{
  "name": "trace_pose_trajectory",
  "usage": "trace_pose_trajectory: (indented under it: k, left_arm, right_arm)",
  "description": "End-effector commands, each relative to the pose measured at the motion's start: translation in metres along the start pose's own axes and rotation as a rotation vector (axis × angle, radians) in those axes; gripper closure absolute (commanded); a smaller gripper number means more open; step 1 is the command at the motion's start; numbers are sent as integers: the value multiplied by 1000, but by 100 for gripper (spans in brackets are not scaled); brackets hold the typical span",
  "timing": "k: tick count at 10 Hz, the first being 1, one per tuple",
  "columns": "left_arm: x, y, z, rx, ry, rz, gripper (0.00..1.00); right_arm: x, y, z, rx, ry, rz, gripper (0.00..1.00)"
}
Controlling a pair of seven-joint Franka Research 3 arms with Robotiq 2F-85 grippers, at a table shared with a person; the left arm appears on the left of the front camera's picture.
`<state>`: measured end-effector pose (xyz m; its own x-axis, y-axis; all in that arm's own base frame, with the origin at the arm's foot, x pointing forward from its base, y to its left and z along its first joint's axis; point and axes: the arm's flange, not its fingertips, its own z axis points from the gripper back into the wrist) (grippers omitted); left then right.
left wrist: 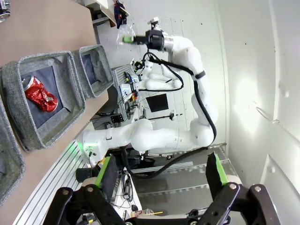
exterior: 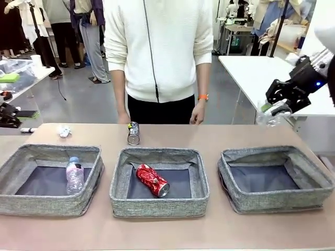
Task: Sort the waste into the appropriate baskets.
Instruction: Pick up the waste item pointed out by the person.
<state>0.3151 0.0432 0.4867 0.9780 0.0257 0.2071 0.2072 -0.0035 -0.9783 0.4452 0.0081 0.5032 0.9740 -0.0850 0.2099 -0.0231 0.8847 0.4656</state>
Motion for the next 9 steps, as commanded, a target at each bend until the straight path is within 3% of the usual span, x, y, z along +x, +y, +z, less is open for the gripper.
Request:
trace_pose_trajectory:
  k: [1, 2, 3, 5, 6, 7, 8, 9]
  left_arm:
    - [-1, -1, -1, -7, 7, -18, 2]
    - [-1, -1, -1, -7, 7, -18, 2]
    - [-1, -1, -1, -7, 7, -18, 2]
    - [-1, -1, -1, -7, 7, -18, 2]
    - [-1, -1, -1, -7, 7, -18, 2]
    - [-1, -1, -1, -7, 7, -18, 2]
    - [-1, -1, -1, -7, 7, -18, 2]
    - [-1, -1, -1, -7, 7, -18, 2]
  right_arm:
    - [-42, 36, -32, 12, 61, 256, 60]
    - [-50, 53, -47, 62, 106, 391, 60]
    - [-30, 25, -11, 13, 45, 131, 60]
    - [-30, 25, -11, 13, 45, 131, 60]
    - [-49, 42, -26, 27, 81, 225, 59]
    - [-46, 61, -38, 20, 158, 135, 59]
    - [-39, 102, -20, -105, 183, 92, 59]
    - [-29, 158, 4, -308, 201, -166, 59]
